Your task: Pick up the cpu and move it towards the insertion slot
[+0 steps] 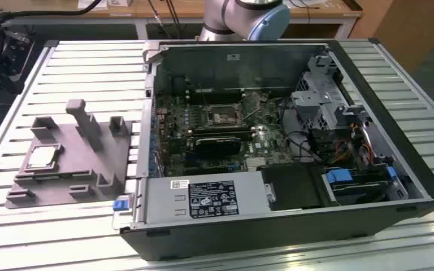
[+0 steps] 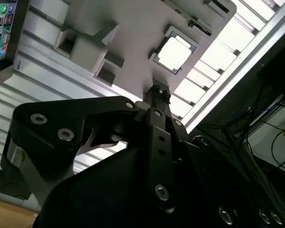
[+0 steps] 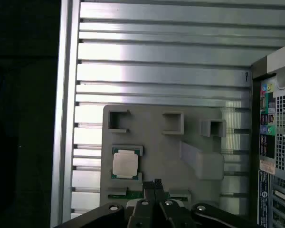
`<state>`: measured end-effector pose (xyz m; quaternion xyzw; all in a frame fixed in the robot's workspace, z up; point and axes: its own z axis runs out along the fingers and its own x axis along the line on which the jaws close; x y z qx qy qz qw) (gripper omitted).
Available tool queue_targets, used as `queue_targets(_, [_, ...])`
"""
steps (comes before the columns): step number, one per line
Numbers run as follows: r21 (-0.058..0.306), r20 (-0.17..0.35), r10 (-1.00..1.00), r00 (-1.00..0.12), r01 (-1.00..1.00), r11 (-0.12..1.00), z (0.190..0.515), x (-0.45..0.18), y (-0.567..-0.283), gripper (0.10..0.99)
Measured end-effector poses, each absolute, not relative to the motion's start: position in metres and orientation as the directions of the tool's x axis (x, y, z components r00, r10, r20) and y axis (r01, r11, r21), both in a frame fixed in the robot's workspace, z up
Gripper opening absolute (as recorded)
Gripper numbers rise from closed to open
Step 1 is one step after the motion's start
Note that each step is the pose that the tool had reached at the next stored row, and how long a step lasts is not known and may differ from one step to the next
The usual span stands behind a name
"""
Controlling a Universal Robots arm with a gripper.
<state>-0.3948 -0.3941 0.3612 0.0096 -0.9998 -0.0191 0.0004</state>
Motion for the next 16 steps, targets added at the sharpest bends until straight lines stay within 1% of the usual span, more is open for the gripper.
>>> queue_targets(16, [0.038, 0.000, -0.019, -1.000, -0.019, 0.999, 0.354, -0.413, -0.394, 0.106])
